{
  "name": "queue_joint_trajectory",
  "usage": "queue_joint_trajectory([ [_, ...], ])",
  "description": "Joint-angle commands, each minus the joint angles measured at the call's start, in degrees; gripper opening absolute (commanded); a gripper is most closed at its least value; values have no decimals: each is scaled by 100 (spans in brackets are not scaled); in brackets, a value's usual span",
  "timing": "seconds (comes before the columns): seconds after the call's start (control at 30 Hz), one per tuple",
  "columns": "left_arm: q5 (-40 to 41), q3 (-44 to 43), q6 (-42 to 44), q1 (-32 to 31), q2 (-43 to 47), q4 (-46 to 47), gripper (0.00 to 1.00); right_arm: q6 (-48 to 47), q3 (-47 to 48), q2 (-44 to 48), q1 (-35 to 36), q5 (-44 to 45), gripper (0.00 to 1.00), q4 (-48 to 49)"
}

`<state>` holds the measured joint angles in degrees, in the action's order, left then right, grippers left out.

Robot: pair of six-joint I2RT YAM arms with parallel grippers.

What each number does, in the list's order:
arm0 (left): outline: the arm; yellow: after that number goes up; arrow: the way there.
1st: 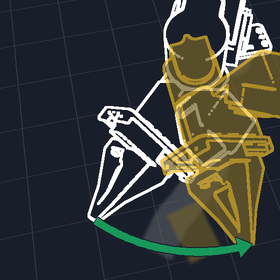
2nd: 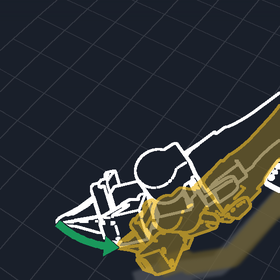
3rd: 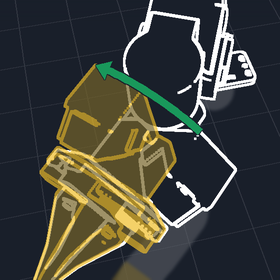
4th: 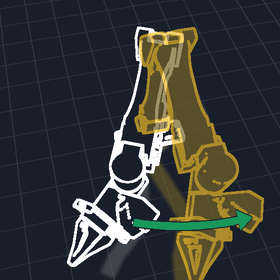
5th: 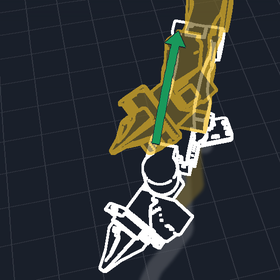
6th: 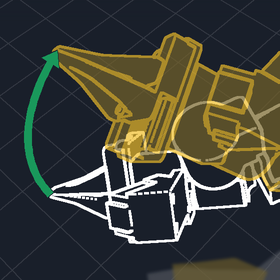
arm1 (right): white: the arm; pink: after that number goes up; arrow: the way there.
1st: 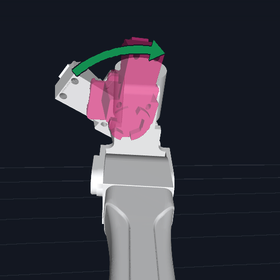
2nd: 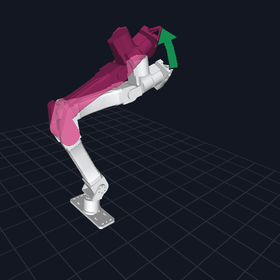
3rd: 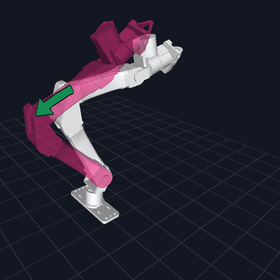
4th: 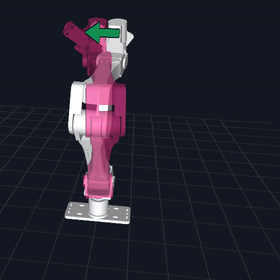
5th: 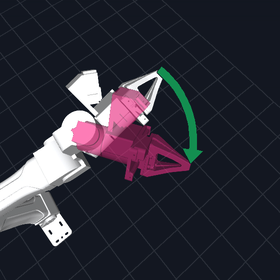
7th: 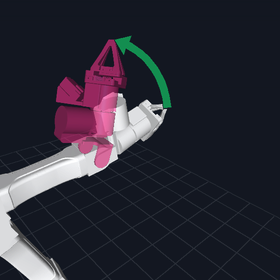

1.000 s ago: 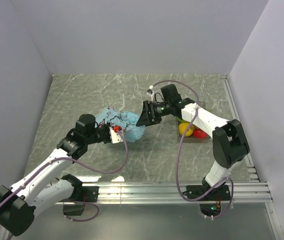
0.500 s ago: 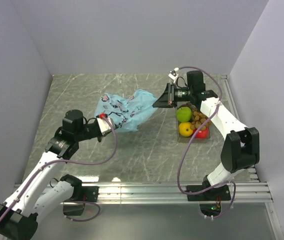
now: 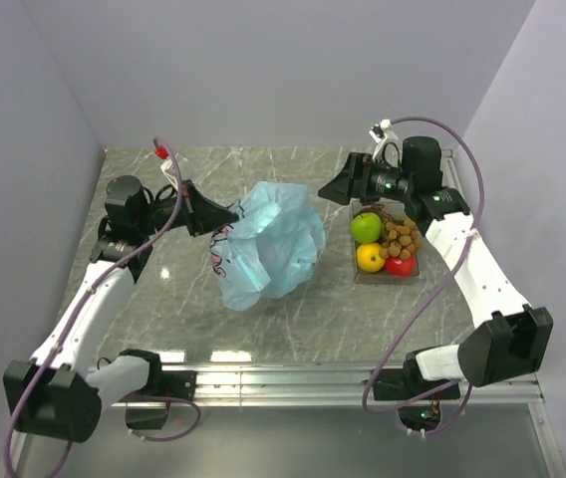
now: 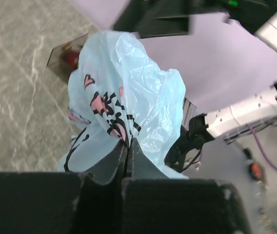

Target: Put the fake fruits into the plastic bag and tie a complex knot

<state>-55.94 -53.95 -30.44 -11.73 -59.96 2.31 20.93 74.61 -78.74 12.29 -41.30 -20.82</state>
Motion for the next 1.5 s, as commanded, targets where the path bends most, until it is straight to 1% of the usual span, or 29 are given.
queue_joint_trajectory([
  [0.0,-461,524,-1359,424,-418,788,0,-634,-218,192,19,535,94,-115],
  [0.03,-453,605,-1299,478,-533,667,0,-651,-262,166,45,553,95,-115],
  [0.07,-618,692,-1255,539,-812,683,0,-686,-341,79,80,588,95,-115],
  [0.1,-680,798,-1011,636,-963,614,0,-695,-385,26,237,640,95,-107],
  [0.13,-690,790,-721,680,-1121,422,4,-765,-412,-96,325,719,95,-98],
  [0.17,-672,773,-396,733,-1427,-172,6,-774,-482,-167,422,998,95,-54],
  [0.2,-646,668,347,838,-1569,-500,7,-792,-491,-255,536,1062,95,-63],
  [0.3,-611,501,1343,1136,-2027,-1247,13,-783,-491,-624,844,1386,95,-72],
  [0.33,-628,456,1530,1164,-2115,-1363,18,-783,-509,-703,975,1449,95,-45],
  [0.4,-707,229,1951,1479,-2440,-1775,23,-722,-561,-914,1064,1502,95,86],
  [0.43,-725,114,2163,1524,-2563,-1986,27,-661,-561,-1098,1169,1485,95,130],
  [0.5,-760,-132,2671,1603,-2871,-2408,29,-564,-561,-1309,1231,1414,95,262],
  [0.57,-620,-308,2981,1638,-3142,-2734,34,-380,-509,-1660,1275,1143,95,263],
  [0.6,-480,-483,3495,1699,-3214,-3040,42,-292,-500,-1810,1275,959,95,236],
  [0.67,-348,-694,3755,1796,-3293,-3236,55,-239,-613,-1829,1284,861,95,315],
  [0.7,-304,-878,3869,1936,-3259,-3306,59,-204,-675,-1820,1293,782,96,359],
  [0.73,-268,-976,3931,1981,-3206,-3385,73,-99,-719,-1777,1302,703,96,385],
  [0.77,-77,-1064,4018,2051,-3032,-3403,75,-54,-833,-1759,1310,676,96,481],
  [0.8,38,-1247,4106,2060,-2908,-3430,95,-19,-886,-1741,1319,667,96,517],
  [0.83,205,-1319,4142,2069,-2655,-3439,99,42,-921,-1741,1319,658,96,561],
  [0.93,908,-1547,4458,1947,-2075,-3544,99,157,-1001,-1837,1337,562,96,649],
  [0.97,1171,-1678,4807,1781,-1933,-3805,99,183,-1027,-1855,1346,509,96,701],
  [1.03,1444,-1759,5160,1491,-1504,-4149,99,314,-1045,-1943,1354,430,96,807],
  [1.1,1952,-1689,5381,921,-1221,-4422,99,385,-1036,-2005,1372,290,96,860],
  [1.17,2183,-1610,5425,481,-895,-4624,99,447,-966,-2066,1407,175,96,895],
  [1.27,2833,-1321,5548,23,-631,-4967,99,447,-1001,-1848,1477,96,96,1070],
  [1.3,3139,-1224,5575,-14,-570,-4968,99,430,-1018,-1760,1495,130,96,1115],
  [1.4,3502,-881,5698,-75,-367,-4907,99,299,-992,-1373,1644,174,96,1273],
  [1.47,3757,-653,5724,-119,-340,-4740,99,175,-834,-1285,1819,332,96,1256],
])
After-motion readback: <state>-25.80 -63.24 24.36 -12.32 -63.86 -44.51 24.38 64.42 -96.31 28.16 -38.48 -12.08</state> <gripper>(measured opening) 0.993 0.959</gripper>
